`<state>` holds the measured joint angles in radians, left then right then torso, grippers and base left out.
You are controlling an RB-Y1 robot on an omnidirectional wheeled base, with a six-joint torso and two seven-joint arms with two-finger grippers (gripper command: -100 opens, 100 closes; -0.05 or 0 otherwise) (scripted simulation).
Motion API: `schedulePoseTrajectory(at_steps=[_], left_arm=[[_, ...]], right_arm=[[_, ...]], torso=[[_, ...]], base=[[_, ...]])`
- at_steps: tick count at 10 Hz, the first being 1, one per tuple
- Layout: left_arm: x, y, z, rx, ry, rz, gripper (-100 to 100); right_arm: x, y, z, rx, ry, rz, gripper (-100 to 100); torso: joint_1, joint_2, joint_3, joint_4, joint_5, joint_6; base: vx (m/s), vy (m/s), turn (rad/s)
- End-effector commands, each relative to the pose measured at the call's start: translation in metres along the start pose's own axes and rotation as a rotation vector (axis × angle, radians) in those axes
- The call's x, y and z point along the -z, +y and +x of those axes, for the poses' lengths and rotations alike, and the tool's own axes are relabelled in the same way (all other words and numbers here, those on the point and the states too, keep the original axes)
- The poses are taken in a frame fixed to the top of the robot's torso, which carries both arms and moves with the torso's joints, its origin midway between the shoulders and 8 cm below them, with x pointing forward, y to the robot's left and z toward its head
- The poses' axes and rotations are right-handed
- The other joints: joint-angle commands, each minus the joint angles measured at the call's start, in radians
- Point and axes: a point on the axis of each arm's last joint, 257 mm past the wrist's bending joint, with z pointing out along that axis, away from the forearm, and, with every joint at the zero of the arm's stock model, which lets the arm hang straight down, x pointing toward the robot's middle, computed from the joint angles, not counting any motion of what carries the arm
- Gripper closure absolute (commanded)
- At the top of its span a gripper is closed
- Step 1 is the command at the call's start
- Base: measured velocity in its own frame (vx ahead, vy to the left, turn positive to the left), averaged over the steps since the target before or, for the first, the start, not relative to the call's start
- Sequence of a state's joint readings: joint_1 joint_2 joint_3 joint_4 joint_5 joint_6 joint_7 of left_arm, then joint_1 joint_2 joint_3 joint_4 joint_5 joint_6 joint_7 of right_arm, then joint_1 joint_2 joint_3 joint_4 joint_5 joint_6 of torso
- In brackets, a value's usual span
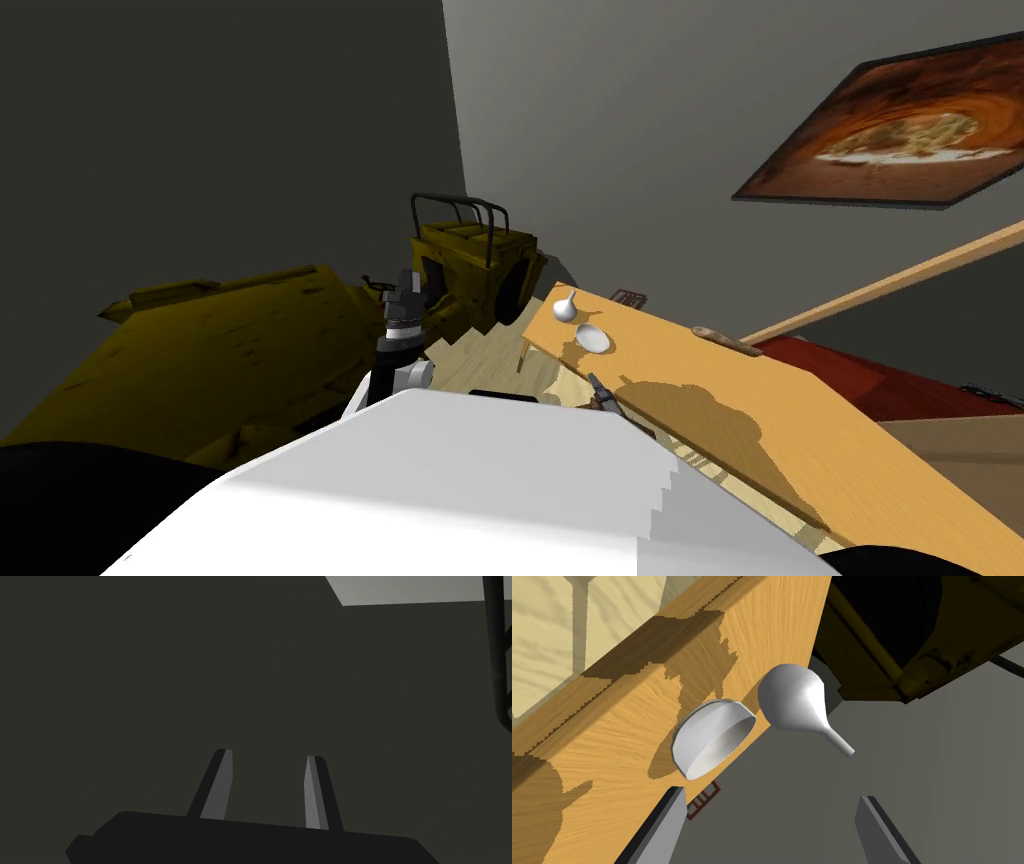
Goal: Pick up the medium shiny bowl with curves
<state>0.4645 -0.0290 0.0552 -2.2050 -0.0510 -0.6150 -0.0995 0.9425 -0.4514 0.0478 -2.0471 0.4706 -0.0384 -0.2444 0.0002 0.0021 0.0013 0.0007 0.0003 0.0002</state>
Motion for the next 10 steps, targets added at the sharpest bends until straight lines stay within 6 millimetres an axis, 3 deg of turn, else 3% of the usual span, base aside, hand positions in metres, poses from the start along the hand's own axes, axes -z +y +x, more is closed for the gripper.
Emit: schedulePoseTrajectory(at_steps=[1,2,4,5,6,7,9,10], left_arm=[[0.000,0.000,0.000,0.000,0.000,0.000,0],[0.000,0.000,0.000,0.000,0.000,0.000,0],[0.000,0.000,0.000,0.000,0.000,0.000,0],[0.000,0.000,0.000,0.000,0.000,0.000,0],[0.000,0.000,0.000,0.000,0.000,0.000,0],[0.000,0.000,0.000,0.000,0.000,0.000,0],[0.000,0.000,0.000,0.000,0.000,0.000,0],[0.000,0.000,0.000,0.000,0.000,0.000,0]], right_arm=[[0.017,-0.035,0.006,0.049,0.027,0.084,-100],[0.021,-0.038,0.008,0.048,0.030,0.093,-100],[0.050,-0.092,0.015,0.127,0.078,0.227,-100],[0.053,-0.094,0.016,0.126,0.080,0.233,-100],[0.071,-0.119,0.019,0.164,0.105,0.299,-100],[0.071,-0.119,0.019,0.164,0.105,0.299,-100],[0.107,-0.164,0.021,0.236,0.153,0.416,-100],[0.109,-0.165,0.021,0.235,0.155,0.420,-100]], torso=[[0.000,0.000,0.000,0.000,0.000,0.000],[0.000,0.000,0.000,0.000,0.000,0.000],[-0.001,0.000,0.000,0.000,0.000,0.000],[-0.001,0.000,0.000,0.000,0.000,0.000],[-0.002,-0.001,0.000,0.000,-0.001,0.000],[-0.002,-0.001,0.000,0.000,-0.001,0.000],[-0.003,-0.001,-0.001,0.000,-0.001,0.000],[-0.004,-0.001,-0.001,0.000,-0.001,0.000]], base=[[-0.005,0.028,0.392],[-0.002,0.014,0.226],[-0.003,0.017,0.440],[-0.001,0.006,0.307],[0.002,0.003,0.409],[0.004,-0.005,0.214],[0.003,-0.010,0.402],[0.002,-0.021,0.367]])
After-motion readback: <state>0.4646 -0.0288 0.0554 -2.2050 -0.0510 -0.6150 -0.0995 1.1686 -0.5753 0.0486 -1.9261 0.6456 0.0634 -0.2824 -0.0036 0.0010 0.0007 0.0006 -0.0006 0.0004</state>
